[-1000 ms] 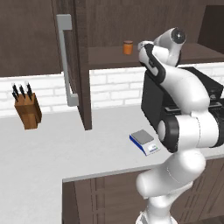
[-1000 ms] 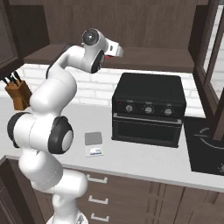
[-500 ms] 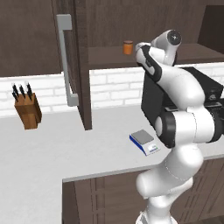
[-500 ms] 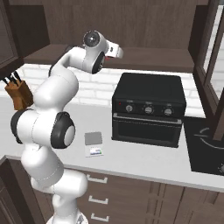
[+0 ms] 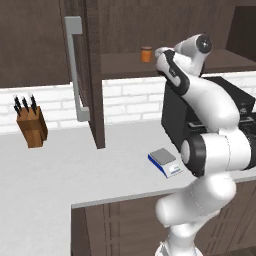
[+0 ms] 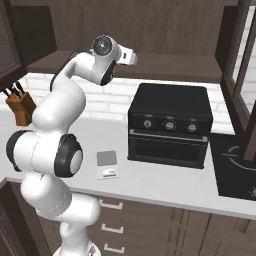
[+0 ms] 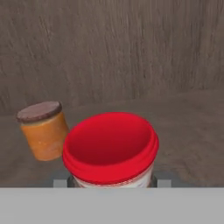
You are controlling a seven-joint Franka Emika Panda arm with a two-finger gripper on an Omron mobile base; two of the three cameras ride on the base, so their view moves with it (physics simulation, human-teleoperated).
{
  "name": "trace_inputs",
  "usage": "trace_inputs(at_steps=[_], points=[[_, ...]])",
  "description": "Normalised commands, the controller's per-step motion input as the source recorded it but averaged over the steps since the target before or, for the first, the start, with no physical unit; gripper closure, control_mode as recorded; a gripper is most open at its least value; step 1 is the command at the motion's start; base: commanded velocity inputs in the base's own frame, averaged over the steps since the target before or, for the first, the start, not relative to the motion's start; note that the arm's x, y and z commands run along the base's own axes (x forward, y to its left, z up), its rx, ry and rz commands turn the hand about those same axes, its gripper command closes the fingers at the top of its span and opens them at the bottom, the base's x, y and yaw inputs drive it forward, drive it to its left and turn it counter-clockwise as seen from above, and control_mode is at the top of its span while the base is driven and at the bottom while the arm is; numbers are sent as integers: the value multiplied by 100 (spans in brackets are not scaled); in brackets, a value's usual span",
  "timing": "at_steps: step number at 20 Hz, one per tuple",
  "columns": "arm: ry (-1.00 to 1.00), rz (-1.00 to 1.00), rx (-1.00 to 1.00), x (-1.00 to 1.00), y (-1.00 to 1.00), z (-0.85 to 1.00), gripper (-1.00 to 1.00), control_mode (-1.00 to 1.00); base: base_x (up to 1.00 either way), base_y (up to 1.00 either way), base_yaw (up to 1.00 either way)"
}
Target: Pick the jam and place it on the digital scale for weighing, and close the cabinet.
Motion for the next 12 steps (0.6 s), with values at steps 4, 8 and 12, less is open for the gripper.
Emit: trace_inputs(at_steps=[4,8,12], points=[[-40,5,0,-100,29,-3,100,-100,0,0,0],[-23,8,0,-100,16,2,100,-100,0,0,0],[-6,19,0,-100,2,17,100,-100,0,0,0]])
